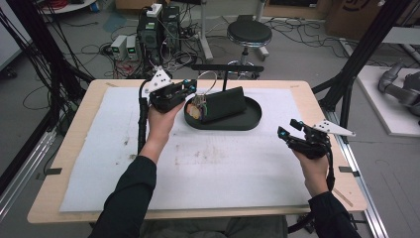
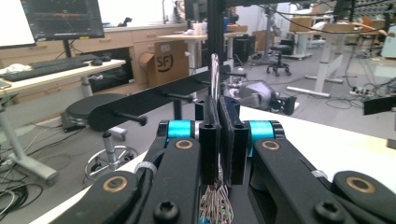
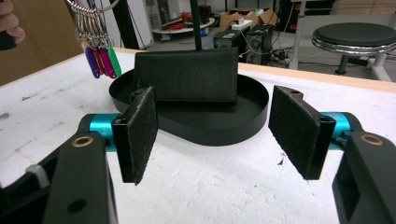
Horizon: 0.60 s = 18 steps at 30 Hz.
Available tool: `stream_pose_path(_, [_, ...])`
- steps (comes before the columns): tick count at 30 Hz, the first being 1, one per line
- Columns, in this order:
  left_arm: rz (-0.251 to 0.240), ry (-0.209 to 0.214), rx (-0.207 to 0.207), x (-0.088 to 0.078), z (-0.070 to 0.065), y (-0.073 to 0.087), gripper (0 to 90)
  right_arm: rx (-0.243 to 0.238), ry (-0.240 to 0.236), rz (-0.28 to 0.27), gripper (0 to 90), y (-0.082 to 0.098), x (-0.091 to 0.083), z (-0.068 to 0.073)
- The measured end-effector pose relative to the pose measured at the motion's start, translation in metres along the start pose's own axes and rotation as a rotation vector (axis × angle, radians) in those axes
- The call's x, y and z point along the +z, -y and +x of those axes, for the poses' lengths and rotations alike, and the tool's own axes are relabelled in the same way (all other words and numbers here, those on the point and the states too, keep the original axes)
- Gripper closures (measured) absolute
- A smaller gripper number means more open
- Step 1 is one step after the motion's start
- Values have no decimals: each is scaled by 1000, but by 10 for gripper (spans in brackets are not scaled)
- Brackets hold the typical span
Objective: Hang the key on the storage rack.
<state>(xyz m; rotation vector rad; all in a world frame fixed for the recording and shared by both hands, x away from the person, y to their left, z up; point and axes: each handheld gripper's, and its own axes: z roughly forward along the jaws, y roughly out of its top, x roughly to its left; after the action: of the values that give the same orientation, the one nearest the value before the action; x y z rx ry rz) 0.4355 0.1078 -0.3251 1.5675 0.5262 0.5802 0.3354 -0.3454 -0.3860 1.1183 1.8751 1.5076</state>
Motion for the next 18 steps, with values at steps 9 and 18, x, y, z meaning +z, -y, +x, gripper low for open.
stream_pose_path(9, [17, -35, -45, 7, 11, 11, 866, -1, 2, -1, 337, 0, 0, -1])
stream_pose_path(18, [27, -65, -99, 11, 20, 19, 867, 3, 2, -3, 337, 0, 0, -2])
